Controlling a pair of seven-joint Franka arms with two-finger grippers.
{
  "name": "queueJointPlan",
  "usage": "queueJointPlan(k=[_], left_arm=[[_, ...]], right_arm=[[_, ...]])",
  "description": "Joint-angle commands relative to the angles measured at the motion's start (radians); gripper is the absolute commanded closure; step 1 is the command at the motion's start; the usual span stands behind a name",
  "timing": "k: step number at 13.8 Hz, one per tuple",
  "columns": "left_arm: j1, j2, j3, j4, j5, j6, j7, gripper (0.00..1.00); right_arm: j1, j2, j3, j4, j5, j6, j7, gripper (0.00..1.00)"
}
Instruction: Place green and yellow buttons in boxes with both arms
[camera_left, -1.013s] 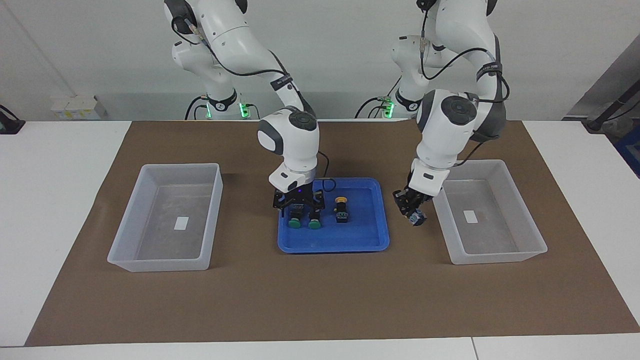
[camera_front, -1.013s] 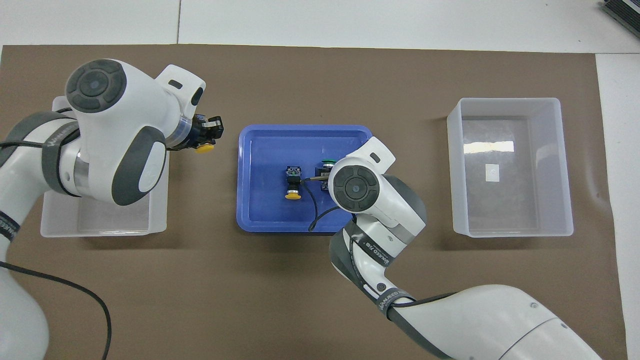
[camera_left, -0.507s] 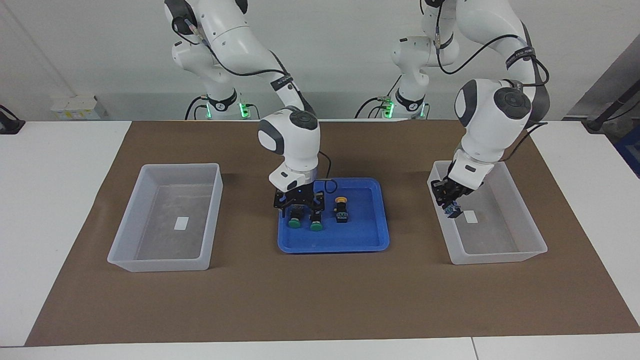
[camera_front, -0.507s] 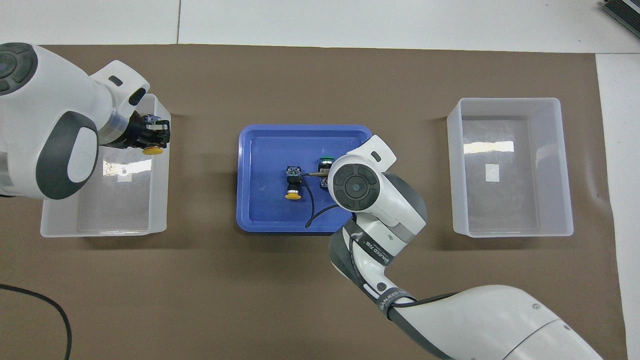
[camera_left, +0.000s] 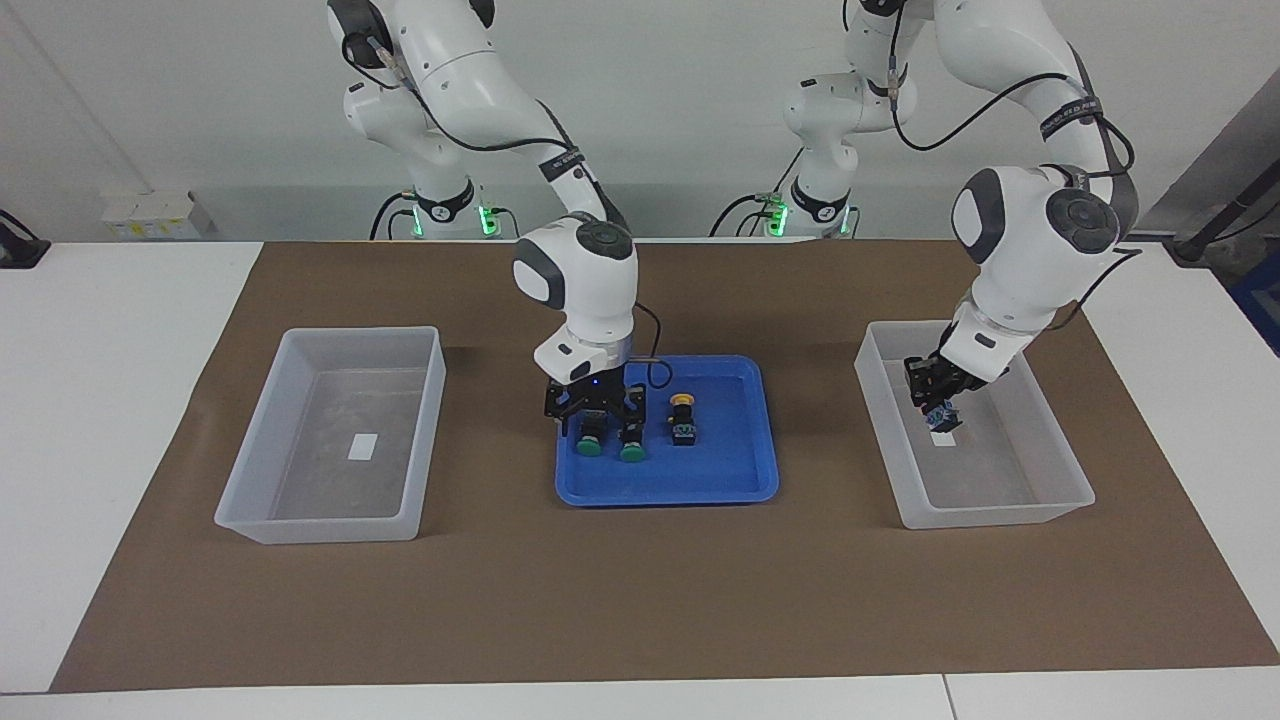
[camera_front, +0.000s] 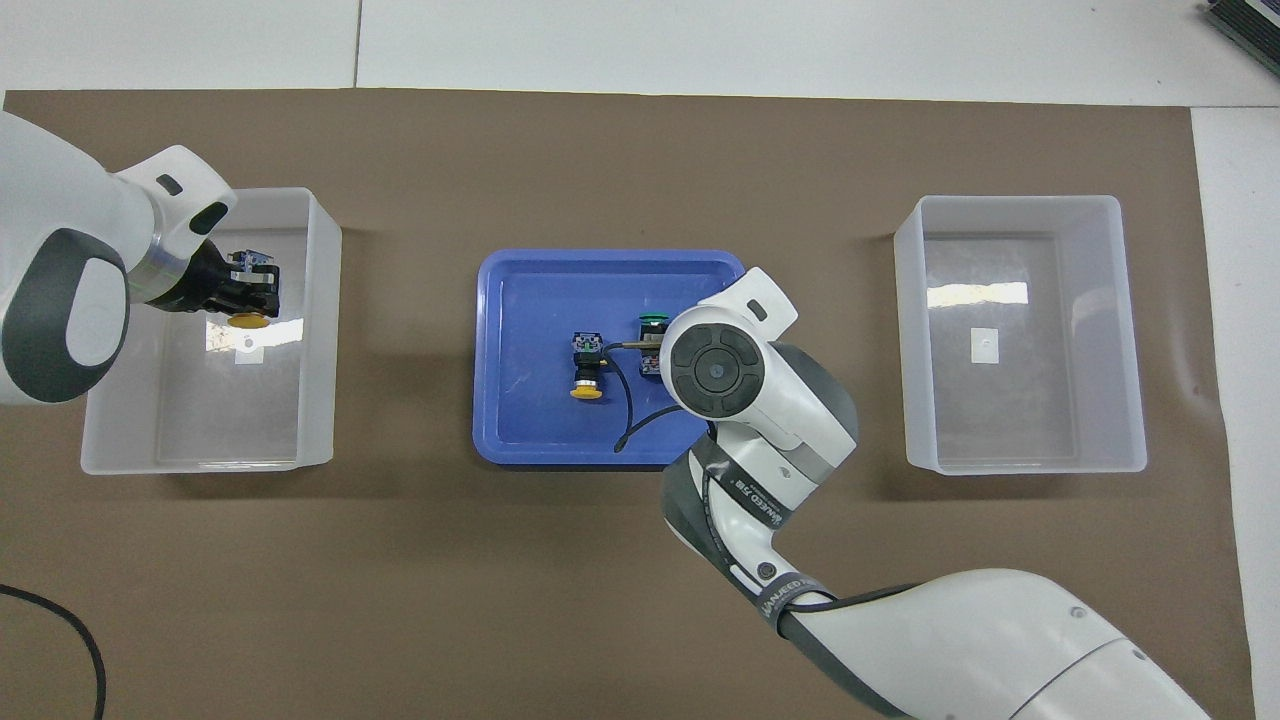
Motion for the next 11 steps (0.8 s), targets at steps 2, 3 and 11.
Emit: queueJointPlan(k=[2,3,11], left_arm=[[0.049,-0.088,-0.006,-0.161,-0.001,0.1,0.071,1.0],[0.052,-0.104,-0.006,-0.208,-0.003,0.15,0.071,1.0],[0.054,-0.099,-0.006,-0.408,-0.001,0.379,0.068,1.0]], right_arm=[[-0.005,-0.019,0.008,-0.019,-0.029,-0.01,0.037,0.2],[-0.005,-0.019,0.008,-0.019,-0.031,-0.01,0.04,0.23],[0.007,-0.024,0.008,-0.056,-0.031,0.008,0.046,0.5]])
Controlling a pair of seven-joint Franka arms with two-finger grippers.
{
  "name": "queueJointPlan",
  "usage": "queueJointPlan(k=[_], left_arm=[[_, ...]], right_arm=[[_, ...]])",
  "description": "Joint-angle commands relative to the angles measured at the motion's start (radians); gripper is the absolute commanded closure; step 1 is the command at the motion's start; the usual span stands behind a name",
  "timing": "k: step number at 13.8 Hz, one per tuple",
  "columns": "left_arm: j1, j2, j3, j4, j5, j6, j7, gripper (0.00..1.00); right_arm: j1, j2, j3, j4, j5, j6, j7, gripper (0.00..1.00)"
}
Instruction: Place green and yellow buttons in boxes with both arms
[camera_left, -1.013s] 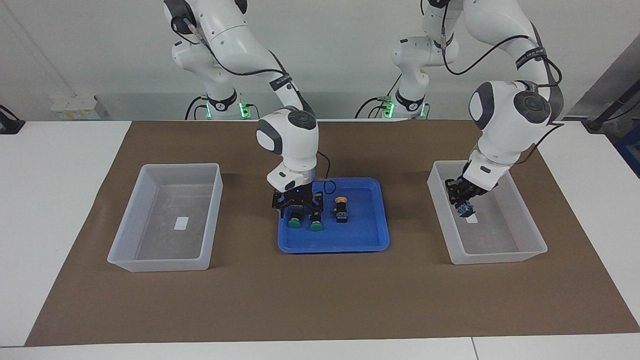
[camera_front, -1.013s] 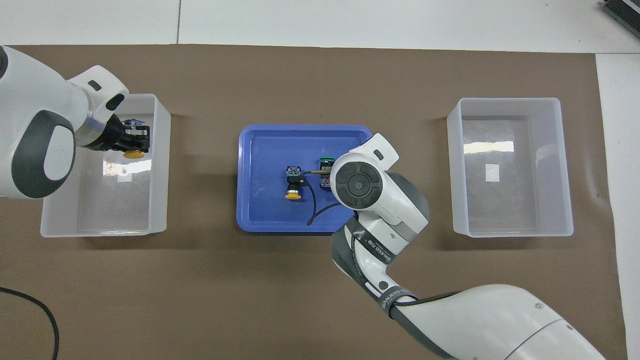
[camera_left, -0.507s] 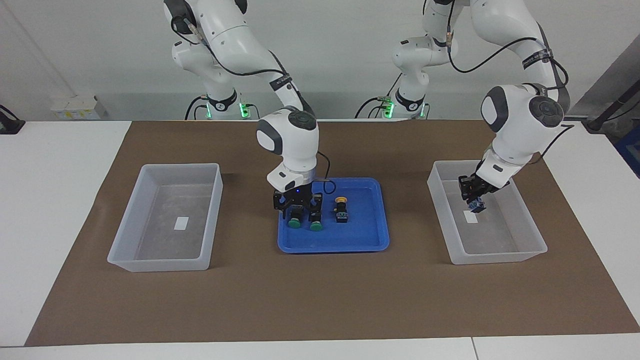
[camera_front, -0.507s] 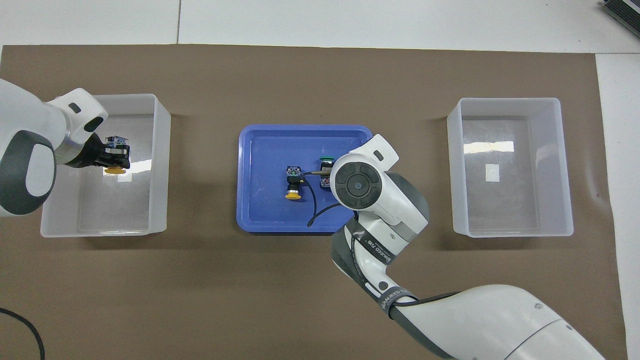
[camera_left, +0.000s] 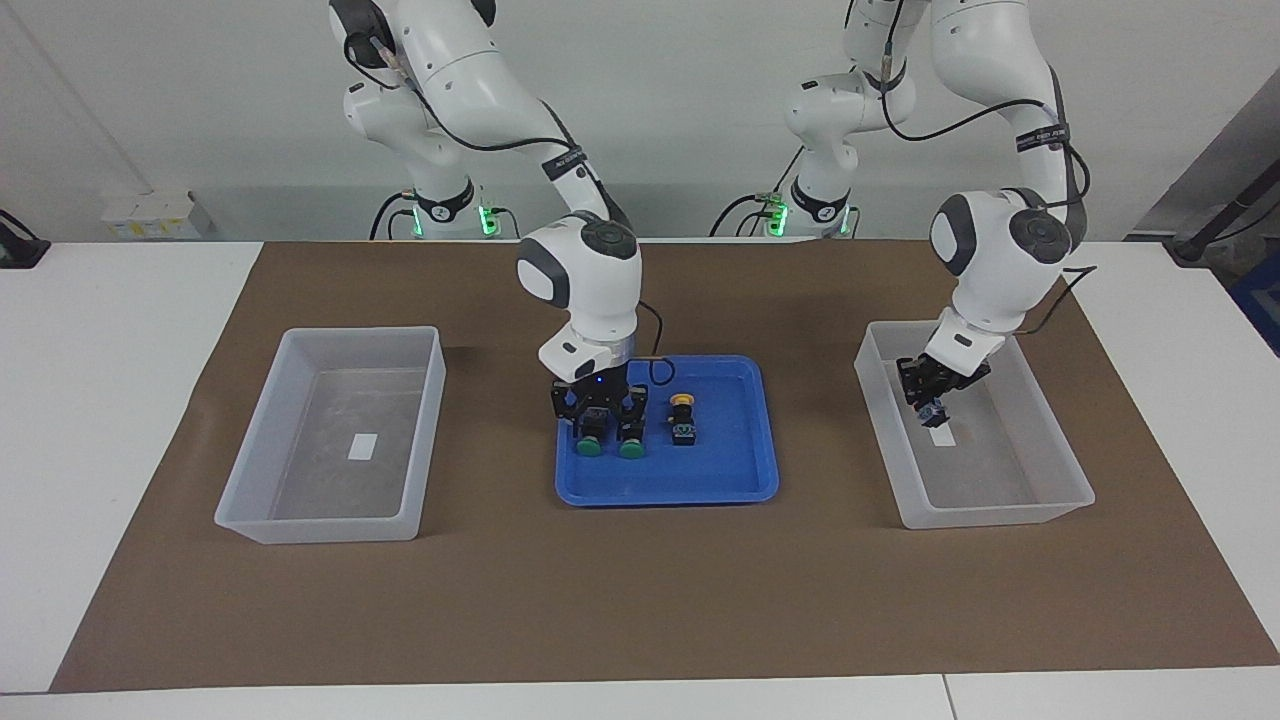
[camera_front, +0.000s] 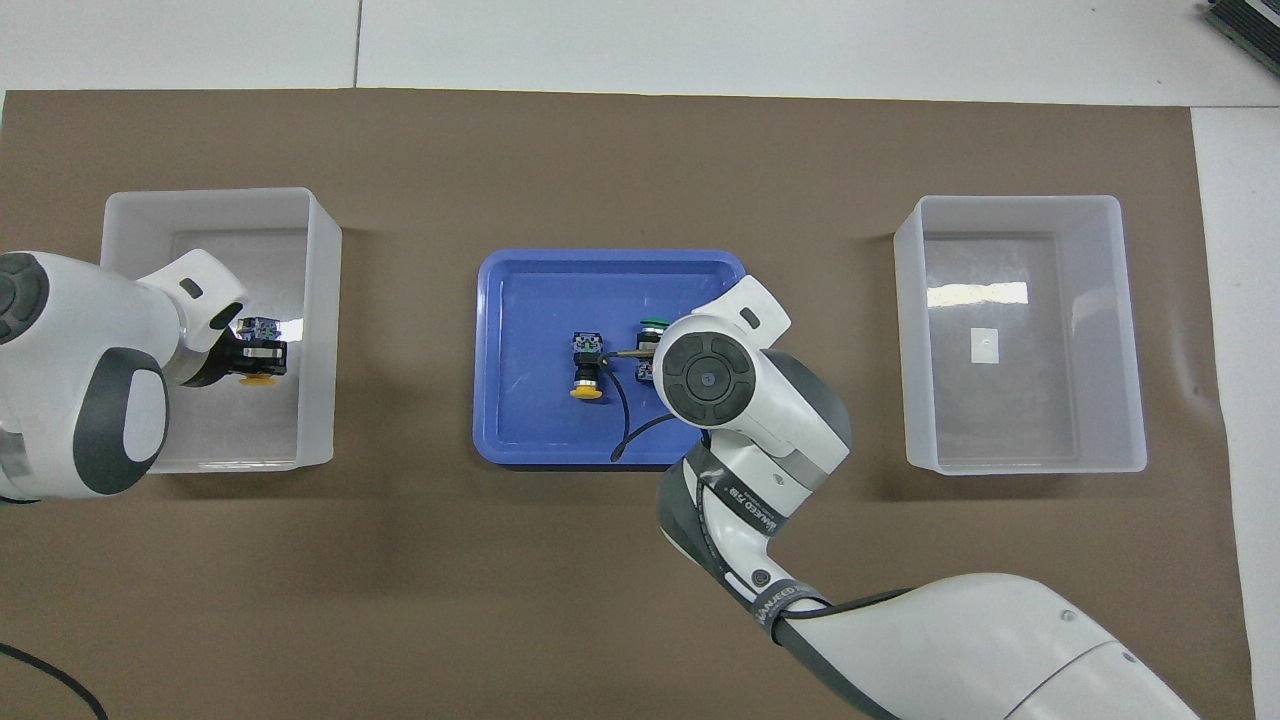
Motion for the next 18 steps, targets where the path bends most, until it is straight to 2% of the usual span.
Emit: queueJointPlan(k=[1,2,4,5,6,8,9,10,11,14,17,18], left_arm=[[0.01,-0.024,-0.002,-0.066,-0.001,0.058,0.016,1.0],[0.013,-0.024,-0.002,-0.073,-0.001,0.058,0.024,1.0],[0.016,-0.026,0.0,-0.072,-0.001,0.046,0.052,0.98],[0.016,-0.026,0.0,-0.071,-0.001,0.045,0.052,0.9],[0.016,-0.026,0.0,-0.071,-0.001,0.043,0.052,0.76],[0.016,-0.026,0.0,-0.061,-0.001,0.022,0.053,0.57],[0.016,-0.024,0.0,-0.058,0.0,0.014,0.053,0.54],[0.014,-0.024,0.0,-0.057,0.0,0.014,0.053,0.43],[0.014,-0.024,0.0,-0.057,0.0,0.012,0.055,0.37],[0.016,-0.024,0.0,-0.025,0.0,-0.029,0.059,0.38],[0.019,-0.024,0.0,0.11,0.0,-0.199,0.061,0.46],[0.025,-0.023,0.0,0.15,0.0,-0.245,0.063,0.46]], right_arm=[[-0.002,-0.028,0.006,-0.039,-0.031,0.007,0.045,0.88],[-0.004,-0.028,0.006,-0.039,-0.031,0.009,0.045,1.0],[-0.004,-0.038,0.006,-0.037,-0.031,0.0,0.045,1.0],[-0.007,-0.06,0.006,-0.037,-0.031,-0.011,0.039,1.0],[-0.019,-0.089,0.006,-0.036,-0.031,-0.025,0.031,1.0],[-0.059,-0.13,0.006,-0.027,-0.026,-0.057,0.028,1.0],[-0.097,-0.153,0.007,-0.024,-0.023,-0.057,0.013,1.0],[-0.144,-0.176,0.007,-0.024,-0.016,-0.062,-0.045,1.0],[-0.177,-0.198,0.007,-0.022,-0.016,-0.085,-0.116,1.0],[-0.272,-0.241,0.007,-0.021,-0.016,-0.129,-0.307,1.0],[-0.367,-0.241,0.007,-0.021,-0.003,-0.125,-0.525,1.0],[-0.396,-0.239,0.009,-0.025,0.047,-0.125,-0.594,1.0]])
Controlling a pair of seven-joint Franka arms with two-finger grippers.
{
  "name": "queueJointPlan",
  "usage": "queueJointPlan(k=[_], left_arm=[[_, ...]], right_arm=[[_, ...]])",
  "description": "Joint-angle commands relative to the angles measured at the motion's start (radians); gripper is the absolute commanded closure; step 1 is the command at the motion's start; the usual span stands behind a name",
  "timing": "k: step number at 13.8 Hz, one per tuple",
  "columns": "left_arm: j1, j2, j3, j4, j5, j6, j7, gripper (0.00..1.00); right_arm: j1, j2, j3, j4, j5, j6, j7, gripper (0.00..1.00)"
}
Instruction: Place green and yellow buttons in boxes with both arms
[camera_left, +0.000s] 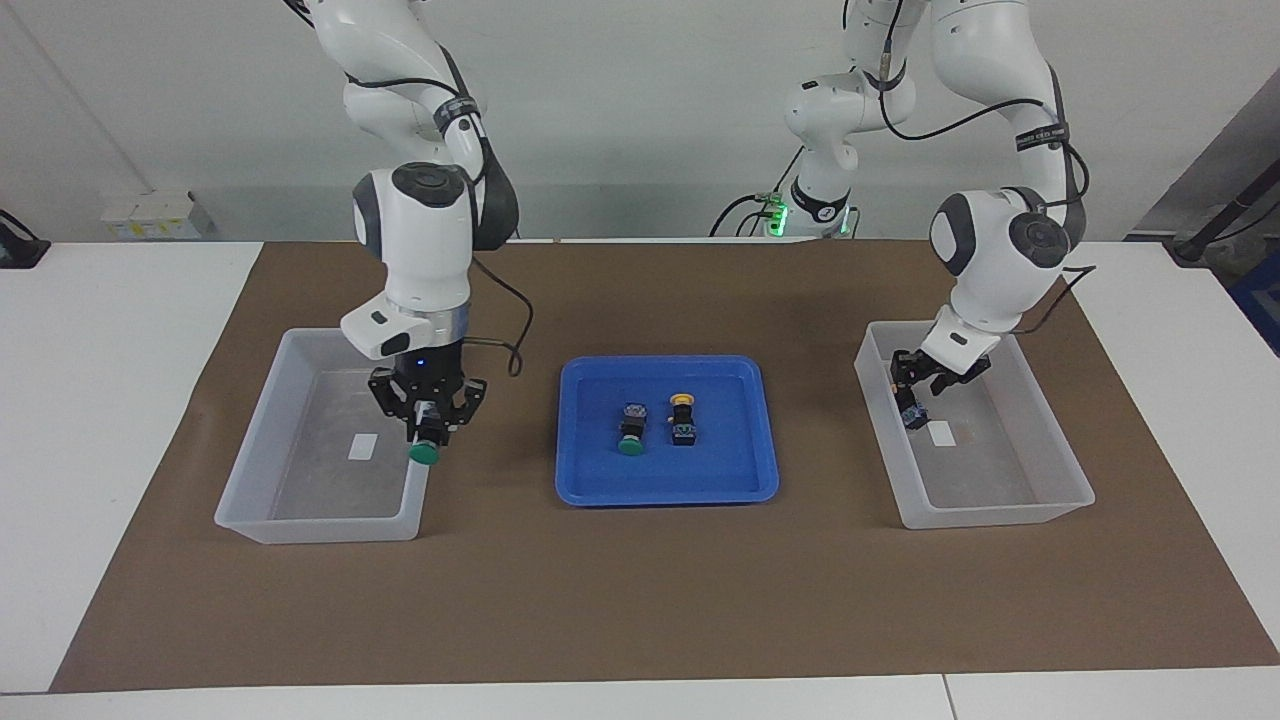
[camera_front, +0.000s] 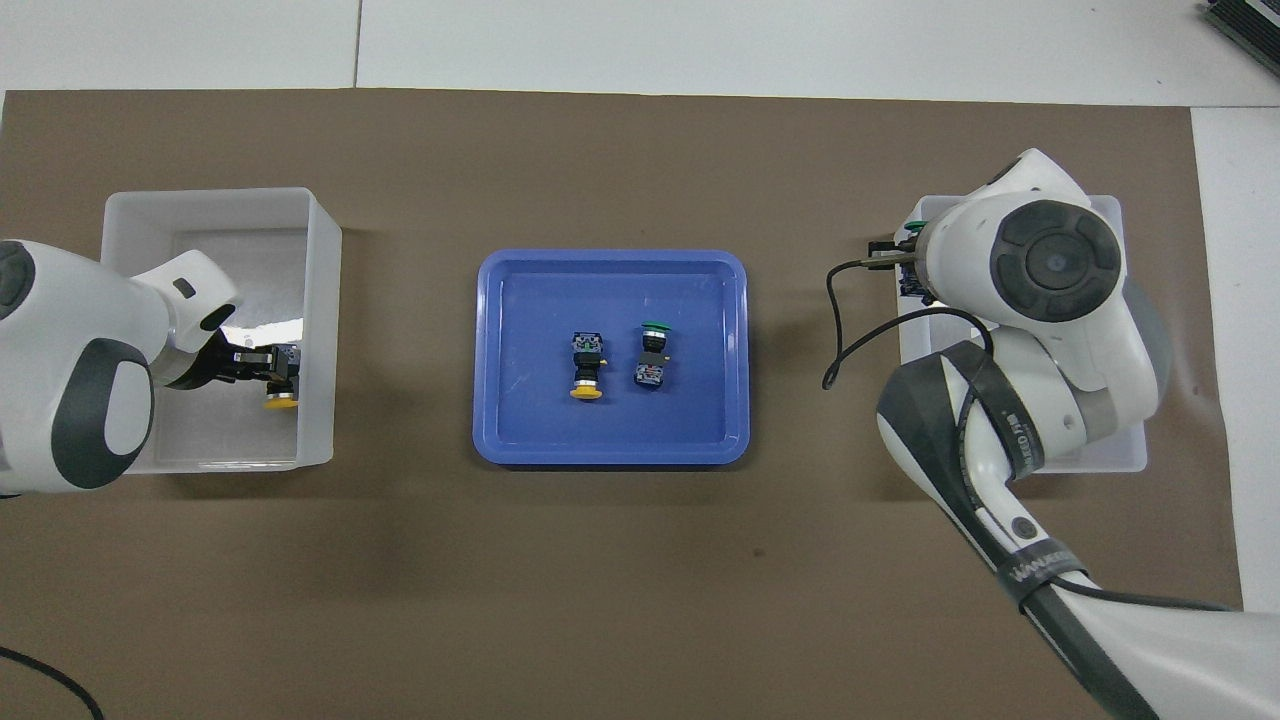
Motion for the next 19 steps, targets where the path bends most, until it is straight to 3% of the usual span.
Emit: queueJointPlan(k=[1,4,7,10,12,17,18,19], left_arm=[[0.023,-0.009,-0.006,0.112,0.0,-0.133,0.021,0.48],[0.02,0.02,-0.008,0.218,-0.003,-0.22,0.015,0.59],[0.008,0.025,-0.01,0.249,-0.055,-0.244,-0.008,0.68],[-0.062,0.025,-0.017,0.249,-0.058,-0.236,-0.148,0.68],[-0.131,0.023,-0.016,0.241,-0.058,-0.224,-0.265,0.68],[-0.276,0.018,-0.017,0.2,-0.058,-0.107,-0.505,0.67],[-0.305,0.012,-0.017,0.176,-0.058,-0.069,-0.537,0.66],[-0.333,0.006,-0.016,0.143,-0.058,-0.02,-0.557,0.63]], right_arm=[[-0.076,-0.012,0.015,-0.024,0.099,0.006,-0.181,1.0],[-0.155,-0.011,0.015,-0.036,0.15,0.003,-0.379,1.0],[-0.198,-0.009,0.015,-0.078,0.15,0.014,-0.404,1.0],[-0.235,0.024,0.015,-0.083,0.15,0.038,-0.407,1.0],[-0.248,0.06,0.015,-0.092,0.15,0.123,-0.407,1.0],[-0.271,0.106,0.013,-0.132,0.15,0.233,-0.439,1.0],[-0.273,0.107,0.013,-0.132,0.15,0.233,-0.447,0.95],[-0.284,0.107,0.013,-0.132,0.15,0.233,-0.448,0.72]])
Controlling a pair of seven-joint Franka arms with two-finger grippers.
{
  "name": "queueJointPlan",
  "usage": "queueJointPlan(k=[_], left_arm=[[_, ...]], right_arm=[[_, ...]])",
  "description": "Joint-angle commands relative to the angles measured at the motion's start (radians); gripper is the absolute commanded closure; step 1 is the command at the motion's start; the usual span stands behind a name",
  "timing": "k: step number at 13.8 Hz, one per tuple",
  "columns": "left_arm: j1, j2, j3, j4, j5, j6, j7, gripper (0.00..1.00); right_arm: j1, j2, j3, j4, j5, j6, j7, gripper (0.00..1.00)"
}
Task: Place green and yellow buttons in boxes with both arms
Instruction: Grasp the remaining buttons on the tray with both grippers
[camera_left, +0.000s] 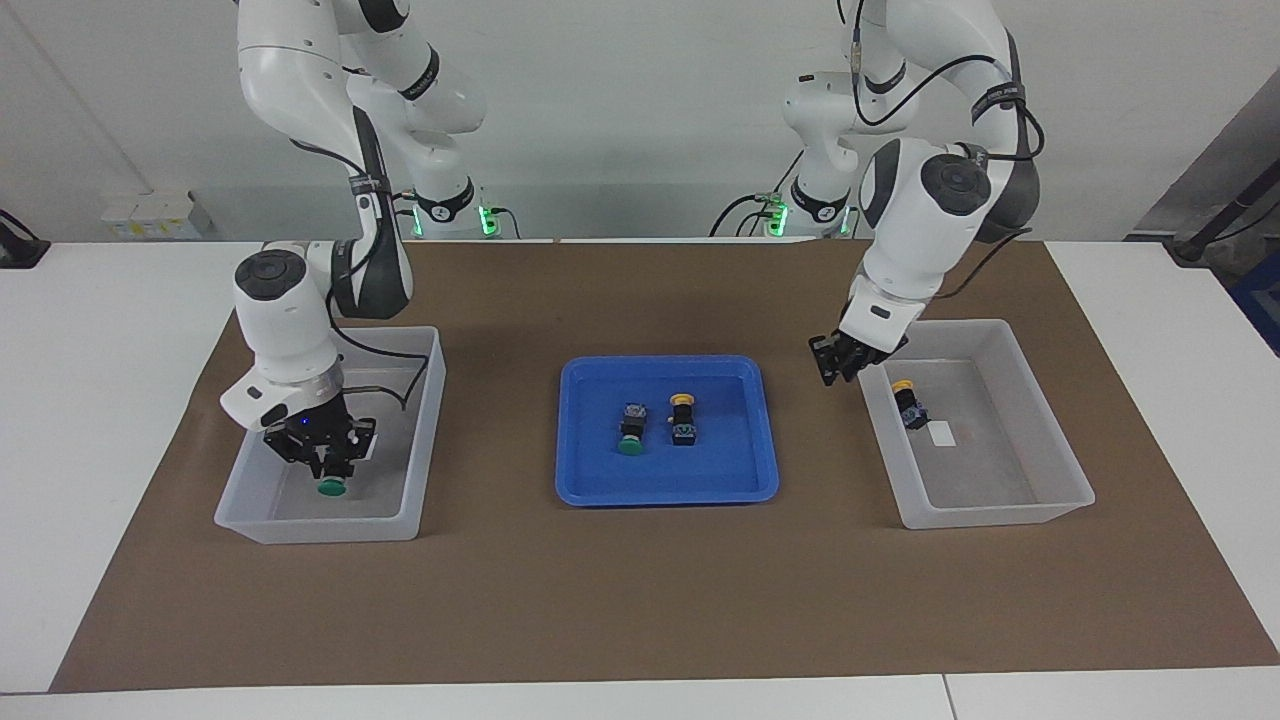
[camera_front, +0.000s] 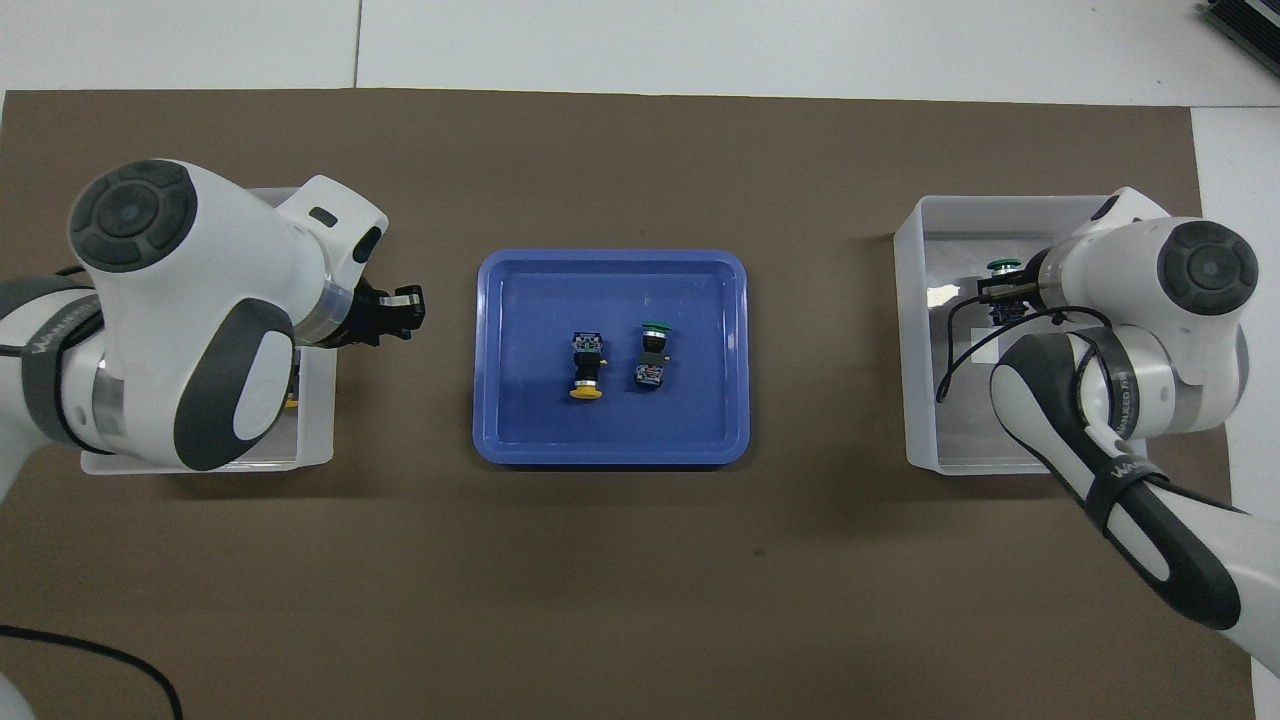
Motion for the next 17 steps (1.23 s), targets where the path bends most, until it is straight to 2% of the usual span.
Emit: queueJointPlan(k=[1,2,3,6,7,8,10,11,12,13,14,15,16,17], left_arm=[[-0.072,-0.017,0.016,-0.083,-0.01,0.126,-0.08,0.63],[-0.098,-0.024,0.017,-0.106,-0.01,0.16,-0.12,0.61],[-0.124,-0.029,0.019,-0.124,-0.01,0.192,-0.154,0.56],[-0.144,-0.008,0.019,-0.14,-0.01,0.248,-0.187,0.54],[-0.144,0.003,0.02,-0.14,-0.01,0.263,-0.187,0.47],[-0.144,0.012,0.019,-0.14,-0.01,0.277,-0.188,0.46],[-0.166,0.038,0.02,-0.14,-0.007,0.305,-0.199,0.46],[-0.17,0.052,0.02,-0.14,-0.007,0.323,-0.202,0.43],[-0.189,0.063,0.02,-0.14,-0.005,0.338,-0.217,0.3],[-0.206,0.074,0.02,-0.14,0.0,0.351,-0.248,0.25],[-0.218,0.089,0.02,-0.14,0.003,0.368,-0.272,0.25],[-0.236,0.106,0.022,-0.138,0.004,0.389,-0.286,0.15],[-0.256,0.129,0.023,-0.137,0.01,0.404,-0.306,0.1],[-0.276,0.146,0.023,-0.131,0.039,0.409,-0.35,0.09]], right_arm=[[-0.029,-0.01,0.013,-0.015,0.019,0.015,-0.041,0.29],[-0.029,-0.01,0.013,-0.012,0.019,0.013,-0.038,0.0],[-0.028,-0.012,0.013,-0.005,0.019,0.007,-0.036,0.0],[-0.013,-0.047,0.018,0.017,0.019,-0.023,-0.029,0.0],[-0.002,-0.053,0.022,0.037,0.019,-0.049,-0.024,0.0],[0.013,-0.059,0.03,0.055,0.023,-0.075,-0.009,0.0],[0.047,-0.061,0.063,0.08,0.066,-0.103,0.071,0.0],[0.073,-0.061,0.07,0.089,0.072,-0.111,0.12,0.0],[0.113,-0.059,0.07,0.101,0.074,-0.117,0.166,0.0],[0.15,-0.055,0.07,0.113,0.074,-0.122,0.228,0.0],[0.186,-0.05,0.07,0.129,0.074,-0.122,0.293,0.0],[0.214,-0.05,0.07,0.133,0.073,-0.119,0.328,0.0],[0.243,-0.049,0.07,0.135,0.073,-0.117,0.358,0.0],[0.274,-0.049,0.07,0.135,0.073,-0.114,0.394,0.0]])
